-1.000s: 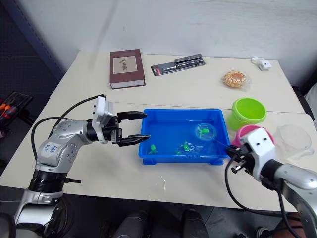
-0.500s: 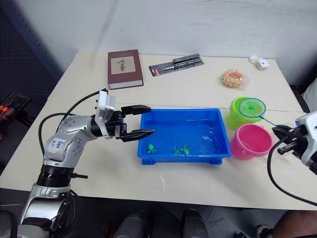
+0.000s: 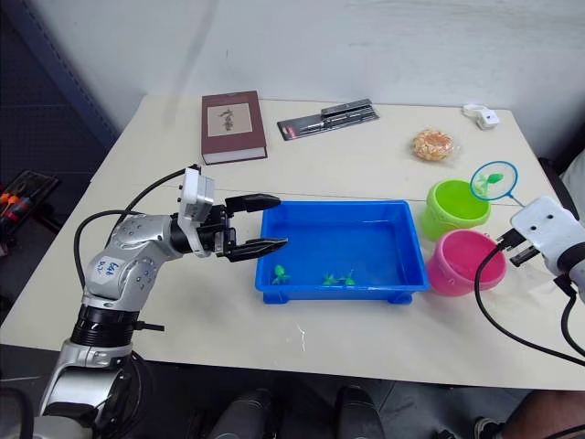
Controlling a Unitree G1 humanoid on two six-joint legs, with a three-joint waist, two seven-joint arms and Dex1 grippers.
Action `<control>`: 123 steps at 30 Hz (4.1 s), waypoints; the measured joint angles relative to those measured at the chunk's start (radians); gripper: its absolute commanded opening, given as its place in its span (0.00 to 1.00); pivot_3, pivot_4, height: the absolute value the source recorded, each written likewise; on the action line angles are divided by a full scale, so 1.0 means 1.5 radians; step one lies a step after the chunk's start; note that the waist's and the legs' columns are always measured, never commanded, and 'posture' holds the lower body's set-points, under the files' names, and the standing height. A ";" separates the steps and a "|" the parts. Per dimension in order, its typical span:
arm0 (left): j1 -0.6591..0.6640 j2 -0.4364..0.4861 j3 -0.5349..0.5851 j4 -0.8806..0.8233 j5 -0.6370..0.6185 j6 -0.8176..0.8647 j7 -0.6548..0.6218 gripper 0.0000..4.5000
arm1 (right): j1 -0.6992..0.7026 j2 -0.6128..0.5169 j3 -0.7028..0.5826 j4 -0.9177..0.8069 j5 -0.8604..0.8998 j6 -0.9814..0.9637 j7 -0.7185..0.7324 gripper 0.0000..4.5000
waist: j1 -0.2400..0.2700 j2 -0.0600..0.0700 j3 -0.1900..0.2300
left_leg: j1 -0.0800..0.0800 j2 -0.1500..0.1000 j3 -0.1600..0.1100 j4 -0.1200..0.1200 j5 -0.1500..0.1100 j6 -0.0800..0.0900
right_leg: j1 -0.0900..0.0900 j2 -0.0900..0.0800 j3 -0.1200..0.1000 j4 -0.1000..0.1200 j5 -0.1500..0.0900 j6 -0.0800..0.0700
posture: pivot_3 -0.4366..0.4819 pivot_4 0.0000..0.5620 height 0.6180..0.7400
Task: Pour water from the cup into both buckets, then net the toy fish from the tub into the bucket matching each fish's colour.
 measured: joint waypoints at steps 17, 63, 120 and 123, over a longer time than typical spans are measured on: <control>0.014 -0.012 -0.001 -0.015 0.004 -0.034 0.021 0.98 | -0.012 -0.071 0.076 0.086 -0.247 -0.214 -0.110 0.00 | -0.001 0.000 0.000 | 0.000 0.000 0.000 0.000 0.000 0.000 | 0.000 0.000 0.000 0.000 0.000 0.000 | 0.48 0.27 0.99; 0.014 -0.031 -0.014 0.007 0.012 -0.048 0.013 0.98 | 0.062 -0.014 0.013 0.024 -0.305 -0.169 -0.164 0.00 | 0.000 0.000 0.000 | 0.000 0.001 0.001 0.000 0.000 0.000 | 0.000 0.000 0.000 0.000 0.000 0.000 | 0.48 0.27 0.99; 0.077 0.174 0.028 -0.003 0.011 -0.062 -0.136 0.98 | -0.121 -0.083 0.158 -0.104 0.163 -0.042 0.389 0.00 | -0.014 0.000 0.000 | 0.000 0.001 0.000 0.000 0.000 0.000 | 0.000 0.000 0.000 0.000 0.000 0.000 | 0.48 0.27 0.99; 0.067 0.188 0.014 -0.002 0.021 -0.059 -0.150 0.98 | -0.208 -0.078 0.227 -0.023 0.104 -0.138 0.421 0.00 | -0.016 0.000 0.000 | 0.000 0.001 0.001 0.001 0.000 0.000 | 0.000 0.000 0.000 0.000 0.000 0.000 | 0.48 0.27 0.99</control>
